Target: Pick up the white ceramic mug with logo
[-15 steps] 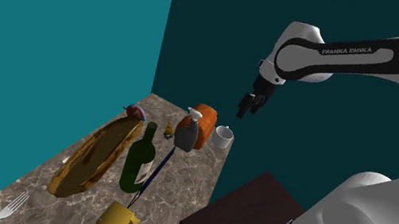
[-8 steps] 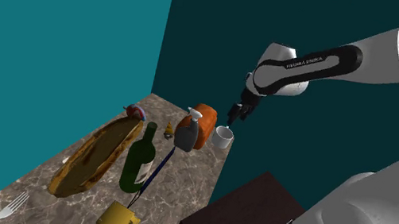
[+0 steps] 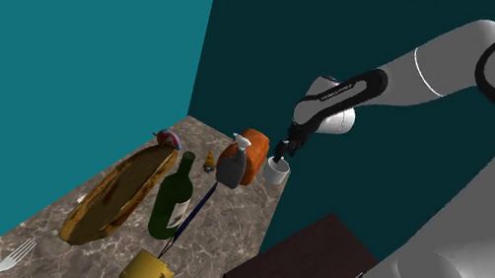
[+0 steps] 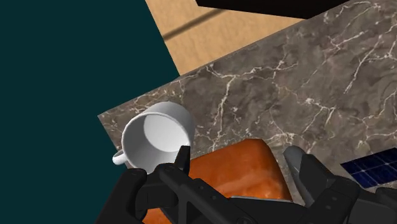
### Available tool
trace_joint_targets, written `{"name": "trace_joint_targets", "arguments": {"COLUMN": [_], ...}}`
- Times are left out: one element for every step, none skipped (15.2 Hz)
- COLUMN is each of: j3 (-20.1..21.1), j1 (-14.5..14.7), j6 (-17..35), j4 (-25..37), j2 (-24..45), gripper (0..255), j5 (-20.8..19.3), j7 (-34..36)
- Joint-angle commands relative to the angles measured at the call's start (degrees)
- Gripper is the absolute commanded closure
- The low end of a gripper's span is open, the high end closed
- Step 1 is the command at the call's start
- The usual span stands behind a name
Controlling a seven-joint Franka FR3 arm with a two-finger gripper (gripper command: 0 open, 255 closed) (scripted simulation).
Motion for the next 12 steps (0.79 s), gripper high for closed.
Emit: {"name": "trace_joint_targets", "arguments": {"j3": [0.04, 0.1, 0.2, 0.34, 0.52, 0.72, 0.92, 1.12, 1.33, 1.45, 1.62, 1.79], "j1": [-0.35, -0.71, -1.11, -1.55, -2.03, -2.53, -3.04, -3.56, -4.08, -4.4, -4.54, -4.68], "j6": [2.7, 3.88, 4.97, 5.99, 6.92, 7.78, 8.57, 9.27, 9.9, 10.26, 10.8, 11.34], "j4": [2.35, 3.57, 4.87, 6.23, 7.67, 9.18, 10.75, 12.39, 14.1, 15.2, 15.41, 15.64], "j2": [4.85, 7.19, 9.52, 11.84, 14.14, 16.43, 18.71, 20.97, 23.22, 24.61, 25.36, 26.13], "gripper": [0, 0, 0, 0, 0, 0, 0, 0, 0, 0, 0, 0], "j5": [0.9, 1.41, 1.91, 2.37, 2.79, 3.16, 3.48, 3.74, 3.95, 4.05, 4.18, 4.31], "j7": [-1.0, -1.67, -2.33, -2.96, -3.54, -4.07, -4.56, -5.01, -5.39, -5.61, -5.7, -5.78]}}
